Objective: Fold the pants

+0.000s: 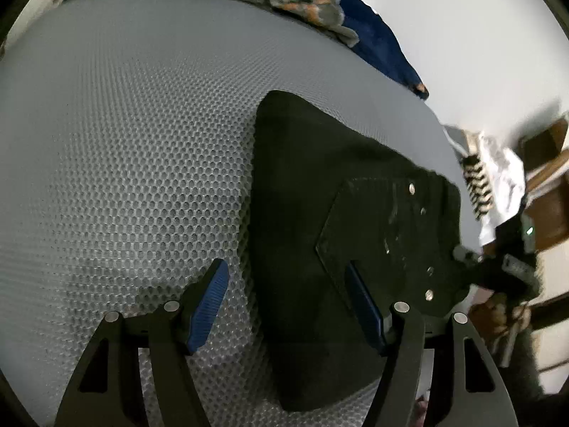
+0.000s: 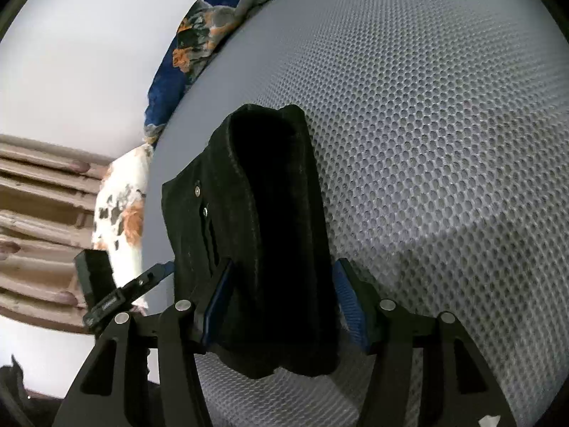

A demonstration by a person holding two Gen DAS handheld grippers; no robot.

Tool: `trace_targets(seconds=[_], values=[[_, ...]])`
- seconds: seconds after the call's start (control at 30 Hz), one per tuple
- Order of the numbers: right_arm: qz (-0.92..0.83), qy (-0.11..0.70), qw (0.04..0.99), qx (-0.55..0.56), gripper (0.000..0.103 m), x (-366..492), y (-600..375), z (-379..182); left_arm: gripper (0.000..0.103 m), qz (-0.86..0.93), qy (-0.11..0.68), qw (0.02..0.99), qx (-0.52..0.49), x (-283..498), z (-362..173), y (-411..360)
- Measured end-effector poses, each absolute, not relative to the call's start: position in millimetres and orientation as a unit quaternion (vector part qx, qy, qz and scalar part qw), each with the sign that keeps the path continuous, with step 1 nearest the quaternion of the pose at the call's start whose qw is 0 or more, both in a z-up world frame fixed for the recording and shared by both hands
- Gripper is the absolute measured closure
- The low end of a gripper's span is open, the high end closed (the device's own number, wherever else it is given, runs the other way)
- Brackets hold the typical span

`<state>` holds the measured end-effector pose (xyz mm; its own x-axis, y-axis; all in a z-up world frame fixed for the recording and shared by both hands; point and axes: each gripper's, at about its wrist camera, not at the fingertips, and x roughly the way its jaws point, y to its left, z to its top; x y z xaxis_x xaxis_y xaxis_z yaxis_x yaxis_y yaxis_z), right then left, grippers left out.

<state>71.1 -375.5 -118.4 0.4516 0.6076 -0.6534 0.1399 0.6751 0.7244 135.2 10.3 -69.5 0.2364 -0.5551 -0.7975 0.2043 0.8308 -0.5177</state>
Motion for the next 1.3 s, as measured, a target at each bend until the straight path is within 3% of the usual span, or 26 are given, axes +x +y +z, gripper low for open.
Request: trace_targets(seconds=[0.6,0.73,1.03,1.3], values=[[0.220,0.503,0.745,0.378,0.046,108,-379,-133,0.036,-0.302,0.584,0.717,-0.230,149,-90,13],[0.234,0.500,0.741,0.382,0.058,121,-372,-137,0.038,-0.303,0.579,0.724,-0.222,151,-87,8],[0.200,0.475,0.761,0.393,0.071,118,-359,-133,0.059,-0.273,0.560,0.767,-0.151,151,-82,-16],[0.184,0.457,0.789,0.367,0.078,115,-341,-101,0.084,-0.260,0.540,0.792,-0.117,144,-66,-24]])
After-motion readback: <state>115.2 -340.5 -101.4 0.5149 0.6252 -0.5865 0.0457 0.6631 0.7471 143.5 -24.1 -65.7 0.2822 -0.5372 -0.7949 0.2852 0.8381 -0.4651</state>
